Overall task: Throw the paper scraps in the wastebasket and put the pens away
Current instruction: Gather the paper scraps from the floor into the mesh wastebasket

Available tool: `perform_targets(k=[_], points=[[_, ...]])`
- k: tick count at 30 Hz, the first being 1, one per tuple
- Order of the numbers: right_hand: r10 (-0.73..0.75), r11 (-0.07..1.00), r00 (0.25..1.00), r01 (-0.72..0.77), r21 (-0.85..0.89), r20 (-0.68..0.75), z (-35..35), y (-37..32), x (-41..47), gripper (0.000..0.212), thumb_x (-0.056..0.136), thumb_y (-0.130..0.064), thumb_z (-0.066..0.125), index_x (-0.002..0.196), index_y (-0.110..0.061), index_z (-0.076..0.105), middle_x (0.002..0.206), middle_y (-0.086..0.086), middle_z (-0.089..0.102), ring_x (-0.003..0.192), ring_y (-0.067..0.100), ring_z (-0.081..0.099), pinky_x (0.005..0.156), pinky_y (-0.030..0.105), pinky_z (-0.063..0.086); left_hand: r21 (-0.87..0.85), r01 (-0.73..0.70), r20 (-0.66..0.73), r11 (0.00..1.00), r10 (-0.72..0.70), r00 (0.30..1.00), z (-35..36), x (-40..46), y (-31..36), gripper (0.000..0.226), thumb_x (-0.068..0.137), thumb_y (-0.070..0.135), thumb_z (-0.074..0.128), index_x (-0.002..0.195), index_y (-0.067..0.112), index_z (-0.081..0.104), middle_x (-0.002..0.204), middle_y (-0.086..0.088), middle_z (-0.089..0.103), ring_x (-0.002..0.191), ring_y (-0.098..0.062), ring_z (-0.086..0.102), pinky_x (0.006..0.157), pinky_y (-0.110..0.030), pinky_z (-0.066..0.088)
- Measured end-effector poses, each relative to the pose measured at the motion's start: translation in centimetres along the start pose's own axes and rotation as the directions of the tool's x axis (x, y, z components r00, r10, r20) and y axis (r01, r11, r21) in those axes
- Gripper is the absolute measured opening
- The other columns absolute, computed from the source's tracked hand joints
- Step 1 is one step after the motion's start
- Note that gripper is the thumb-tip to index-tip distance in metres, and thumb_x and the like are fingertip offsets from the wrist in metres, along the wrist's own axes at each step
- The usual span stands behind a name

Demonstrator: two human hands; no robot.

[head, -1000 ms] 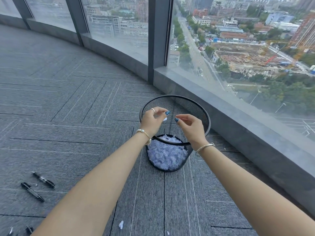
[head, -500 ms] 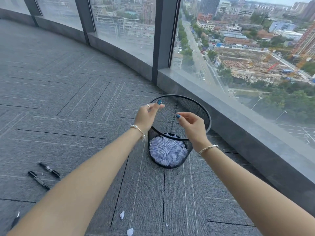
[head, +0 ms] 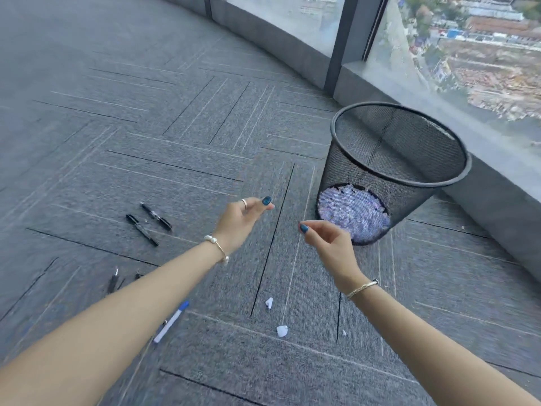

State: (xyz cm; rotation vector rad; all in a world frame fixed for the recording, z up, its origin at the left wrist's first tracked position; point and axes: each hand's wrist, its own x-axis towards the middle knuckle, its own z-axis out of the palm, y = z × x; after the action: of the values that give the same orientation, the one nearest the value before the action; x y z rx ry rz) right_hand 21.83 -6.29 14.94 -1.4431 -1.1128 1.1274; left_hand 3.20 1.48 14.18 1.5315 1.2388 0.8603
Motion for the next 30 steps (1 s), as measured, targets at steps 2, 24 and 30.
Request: perform_targets(k=[2, 24, 30], points=[[0.048, 0.999, 0.999, -0.048, -0.014, 0.013, 0.7, 1.8, -0.7, 0.012, 0.085, -0.011, 0.062, 0.088, -0.020, 0.069, 0.084, -0.005, 0.069, 0.074, -0.001, 0.061, 0.072, 0.018, 0.050, 0.037, 0.054, 0.042, 0.998, -0.056, 0.998, 0.3, -1.3, -2.7, 0.046, 0.067, 0.079, 0.046, 0.087, 0.043, 0.067, 0.088, -0.006, 0.060, 0.083, -0.019, 0.047, 0.078, -0.042, 0.038], [0.105, 0.670, 0.937, 0.180, -0.720, 0.332, 1.4, 15.1, -7.1, 0.035, 0.076, -0.047, 0.062, 0.106, -0.029, 0.067, 0.096, -0.014, 0.055, 0.095, 0.007, 0.039, 0.079, 0.013, 0.029, 0.630, -0.041, 0.254, 0.776, -0.156, 0.955, 6.3, -9.5, -12.8, 0.026, 0.083, 0.034, 0.057, 0.107, 0.026, 0.062, 0.099, 0.007, 0.051, 0.093, -0.007, 0.045, 0.085, -0.024, 0.045], [0.047, 0.626, 0.949, 0.216, -0.749, 0.313, 1.8, 15.7, -7.3, 0.022, 0.080, -0.038, 0.063, 0.094, -0.022, 0.069, 0.096, -0.009, 0.058, 0.093, 0.007, 0.040, 0.081, 0.018, 0.034, 0.621, -0.038, 0.241, 0.783, -0.144, 0.960, 6.4, -8.9, -12.5, 0.017, 0.086, 0.027, 0.056, 0.096, 0.016, 0.064, 0.096, 0.004, 0.055, 0.087, -0.006, 0.051, 0.085, -0.020, 0.045]])
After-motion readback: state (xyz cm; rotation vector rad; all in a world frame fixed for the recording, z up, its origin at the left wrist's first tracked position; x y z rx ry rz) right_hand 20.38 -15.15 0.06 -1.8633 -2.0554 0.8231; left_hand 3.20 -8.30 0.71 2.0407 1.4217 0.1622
